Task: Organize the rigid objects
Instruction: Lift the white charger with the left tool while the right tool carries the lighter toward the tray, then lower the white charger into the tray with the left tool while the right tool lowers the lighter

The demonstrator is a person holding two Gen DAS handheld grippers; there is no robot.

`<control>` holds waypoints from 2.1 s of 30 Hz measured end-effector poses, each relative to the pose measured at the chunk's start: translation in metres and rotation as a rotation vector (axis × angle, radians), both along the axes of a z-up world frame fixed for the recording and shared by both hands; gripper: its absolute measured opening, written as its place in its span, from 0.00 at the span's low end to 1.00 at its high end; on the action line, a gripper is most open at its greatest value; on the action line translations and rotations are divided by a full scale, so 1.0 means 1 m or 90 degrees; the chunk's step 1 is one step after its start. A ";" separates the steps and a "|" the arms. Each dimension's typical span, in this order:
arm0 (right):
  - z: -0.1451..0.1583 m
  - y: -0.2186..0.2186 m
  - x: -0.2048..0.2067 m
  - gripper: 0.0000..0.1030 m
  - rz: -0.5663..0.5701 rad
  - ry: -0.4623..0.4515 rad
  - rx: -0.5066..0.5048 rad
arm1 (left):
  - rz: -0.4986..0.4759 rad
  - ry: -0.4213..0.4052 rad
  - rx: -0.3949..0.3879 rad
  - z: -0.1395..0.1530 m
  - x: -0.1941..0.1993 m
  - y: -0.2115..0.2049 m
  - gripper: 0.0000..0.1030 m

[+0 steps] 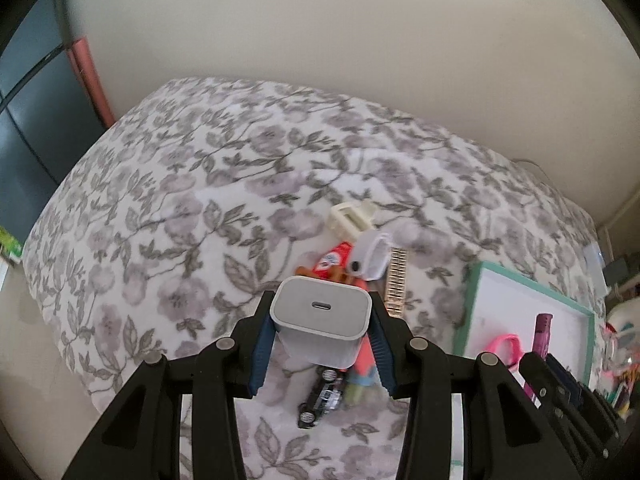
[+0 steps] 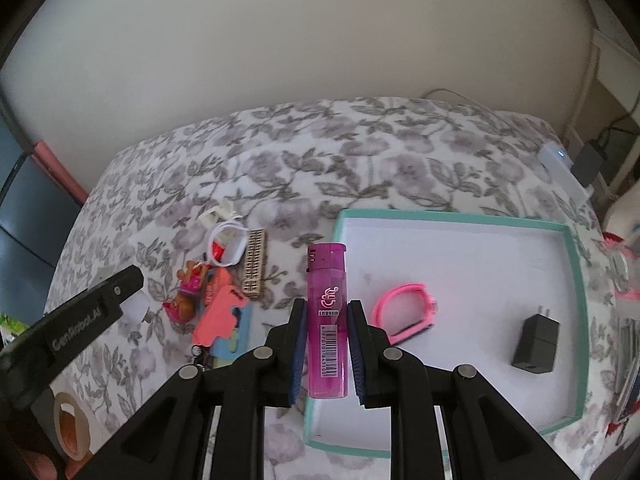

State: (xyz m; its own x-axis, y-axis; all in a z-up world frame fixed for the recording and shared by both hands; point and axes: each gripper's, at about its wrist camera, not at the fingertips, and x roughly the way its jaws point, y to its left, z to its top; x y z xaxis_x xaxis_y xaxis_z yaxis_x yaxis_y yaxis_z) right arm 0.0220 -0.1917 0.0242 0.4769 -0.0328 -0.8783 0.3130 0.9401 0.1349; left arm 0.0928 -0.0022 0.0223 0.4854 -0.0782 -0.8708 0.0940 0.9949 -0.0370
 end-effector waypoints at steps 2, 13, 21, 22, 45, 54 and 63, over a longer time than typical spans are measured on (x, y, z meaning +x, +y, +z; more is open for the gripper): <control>0.003 -0.013 -0.004 0.20 -0.018 -0.001 0.004 | -0.017 -0.004 0.000 0.002 -0.004 -0.009 0.44; 0.012 -0.090 -0.037 0.20 -0.142 0.015 -0.013 | -0.162 0.008 -0.006 0.000 -0.040 -0.086 0.44; -0.004 -0.122 -0.050 0.20 -0.180 0.050 -0.006 | -0.229 0.055 0.010 -0.023 -0.065 -0.134 0.44; -0.006 -0.123 -0.049 0.20 -0.178 0.054 -0.007 | -0.234 0.060 0.013 -0.027 -0.067 -0.138 0.44; -0.069 -0.128 -0.045 0.21 -0.163 0.172 0.025 | -0.280 0.156 0.064 -0.087 -0.073 -0.168 0.44; -0.082 -0.126 -0.043 0.21 -0.160 0.193 0.018 | -0.284 0.148 0.079 -0.093 -0.073 -0.174 0.44; -0.094 -0.125 -0.038 0.21 -0.166 0.205 0.019 | -0.279 0.153 0.093 -0.103 -0.069 -0.178 0.44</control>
State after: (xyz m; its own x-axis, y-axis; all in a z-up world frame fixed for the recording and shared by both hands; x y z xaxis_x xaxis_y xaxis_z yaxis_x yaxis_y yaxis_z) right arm -0.0159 -0.3168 -0.0701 0.1565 -0.0880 -0.9838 0.5704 0.8212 0.0173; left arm 0.0240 -0.1801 -0.0805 0.2197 -0.0980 -0.9706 0.5087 0.8605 0.0283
